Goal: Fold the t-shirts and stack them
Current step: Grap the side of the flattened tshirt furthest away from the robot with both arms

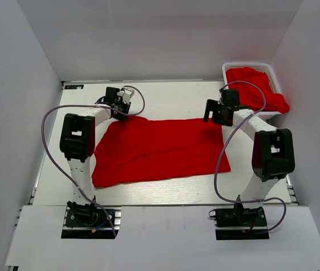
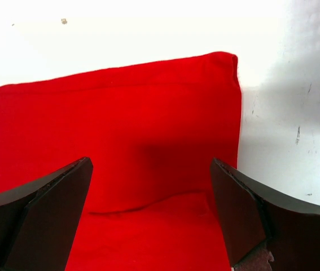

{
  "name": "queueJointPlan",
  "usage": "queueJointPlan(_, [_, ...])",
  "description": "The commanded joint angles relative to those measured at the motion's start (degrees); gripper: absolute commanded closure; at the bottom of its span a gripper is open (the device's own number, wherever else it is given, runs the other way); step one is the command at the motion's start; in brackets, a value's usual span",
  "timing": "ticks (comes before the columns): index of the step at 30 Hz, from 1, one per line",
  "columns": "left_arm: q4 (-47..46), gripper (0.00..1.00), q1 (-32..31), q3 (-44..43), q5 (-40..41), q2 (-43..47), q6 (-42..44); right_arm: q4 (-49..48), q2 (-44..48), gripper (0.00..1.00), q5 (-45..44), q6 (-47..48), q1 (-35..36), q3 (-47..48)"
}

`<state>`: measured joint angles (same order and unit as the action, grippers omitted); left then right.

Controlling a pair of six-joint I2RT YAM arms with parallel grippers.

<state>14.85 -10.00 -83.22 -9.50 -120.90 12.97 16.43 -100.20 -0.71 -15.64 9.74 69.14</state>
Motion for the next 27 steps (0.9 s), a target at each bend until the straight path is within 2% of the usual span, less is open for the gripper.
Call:
queueJointPlan(1, [1.3,0.66,-0.5,-1.8,2.0,-0.4,0.9,-1.6,-1.0,0.1,-0.3,0.5,-0.3,3.4])
queueJointPlan(2, [1.3,0.7,-0.5,-1.8,2.0,-0.9,0.9,-1.7,-1.0,0.1,-0.5,0.4,-0.2,3.5])
queueJointPlan(3, [1.3,0.8,-0.5,-2.3,2.0,-0.9,0.9,-1.6,-1.8,0.1,-0.9,0.4,-0.3,3.6])
queueJointPlan(7, [1.3,0.96,-0.5,-2.8,1.3,-0.9,0.9,-1.6,-4.0,0.1,-2.8,-0.4,-0.2,6.2])
queueJointPlan(9, [0.8,1.0,-0.5,-2.8,1.3,-0.9,0.9,-1.4,-6.0,0.1,-3.2,-1.2,-0.2,8.4])
queueJointPlan(17, [-0.4,1.0,-0.5,-2.8,1.3,1.4,2.1,-0.4,-11.8,0.1,-13.6,-4.5,0.1,12.9])
queueJointPlan(22, [-1.7,1.0,-0.5,-1.7,1.3,1.9,2.7,1.1,-16.6,0.1,-14.5,-4.6,0.2,17.9])
queueJointPlan(27, [-3.1,1.0,-0.5,-0.5,2.6,3.0,2.7,1.0,-19.5,0.1,-14.5,-5.8,0.4,18.6])
